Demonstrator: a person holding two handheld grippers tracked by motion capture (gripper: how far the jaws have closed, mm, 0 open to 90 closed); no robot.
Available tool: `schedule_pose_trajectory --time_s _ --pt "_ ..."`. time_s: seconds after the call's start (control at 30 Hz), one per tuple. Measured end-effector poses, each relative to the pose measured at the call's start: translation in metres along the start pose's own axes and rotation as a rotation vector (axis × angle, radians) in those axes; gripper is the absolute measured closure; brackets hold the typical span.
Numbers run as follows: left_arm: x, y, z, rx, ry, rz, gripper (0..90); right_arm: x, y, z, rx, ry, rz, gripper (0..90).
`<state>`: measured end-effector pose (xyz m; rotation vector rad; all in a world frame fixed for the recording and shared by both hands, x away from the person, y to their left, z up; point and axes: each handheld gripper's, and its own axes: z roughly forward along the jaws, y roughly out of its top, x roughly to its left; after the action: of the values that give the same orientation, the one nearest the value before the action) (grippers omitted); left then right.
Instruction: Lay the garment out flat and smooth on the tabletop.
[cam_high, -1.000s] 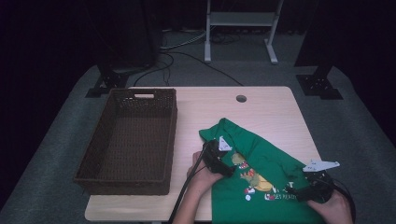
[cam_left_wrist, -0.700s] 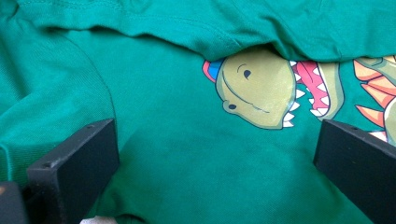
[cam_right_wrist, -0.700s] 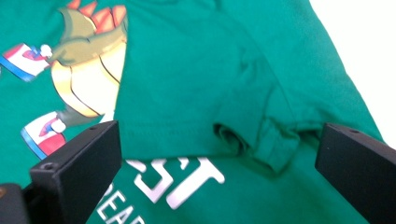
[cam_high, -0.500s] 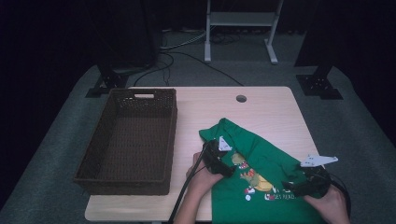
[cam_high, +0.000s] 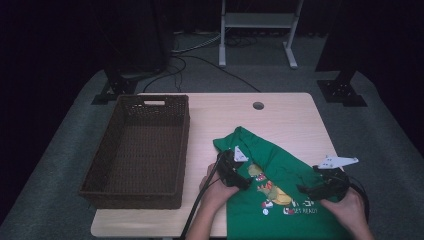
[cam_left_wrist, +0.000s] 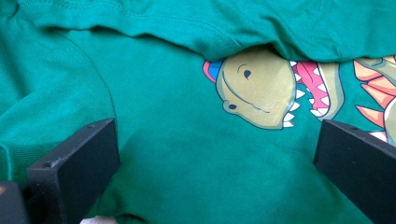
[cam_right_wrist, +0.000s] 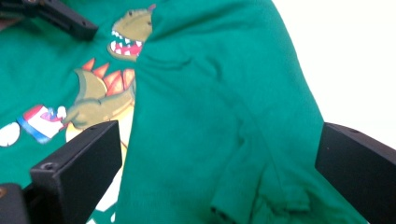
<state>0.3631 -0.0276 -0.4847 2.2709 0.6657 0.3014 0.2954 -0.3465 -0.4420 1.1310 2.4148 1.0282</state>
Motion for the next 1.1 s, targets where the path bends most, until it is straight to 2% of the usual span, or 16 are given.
schedule_pose_trajectory --time_s 0.13,0.27,0.73,0.83,1.1 --pt "0.0 0.0 0.0 0.0 0.001 0.001 0.0 -0.001 0.007 0.003 -0.008 0.013 0.001 0.4" --pt "0.0 0.0 0.0 0.0 0.001 0.0 0.0 -0.001 0.011 0.007 -0.013 0.026 0.007 4.5" --pt "0.0 0.0 0.0 0.0 0.001 0.0 0.0 0.003 0.035 0.02 -0.013 0.057 -0.044 14.8" --pt "0.0 0.0 0.0 0.0 0.001 0.0 0.0 0.004 0.039 0.024 -0.012 0.066 -0.059 22.0" --pt "0.0 0.0 0.0 -0.001 0.001 0.0 0.0 0.007 0.048 0.035 0.01 0.085 -0.081 29.6"
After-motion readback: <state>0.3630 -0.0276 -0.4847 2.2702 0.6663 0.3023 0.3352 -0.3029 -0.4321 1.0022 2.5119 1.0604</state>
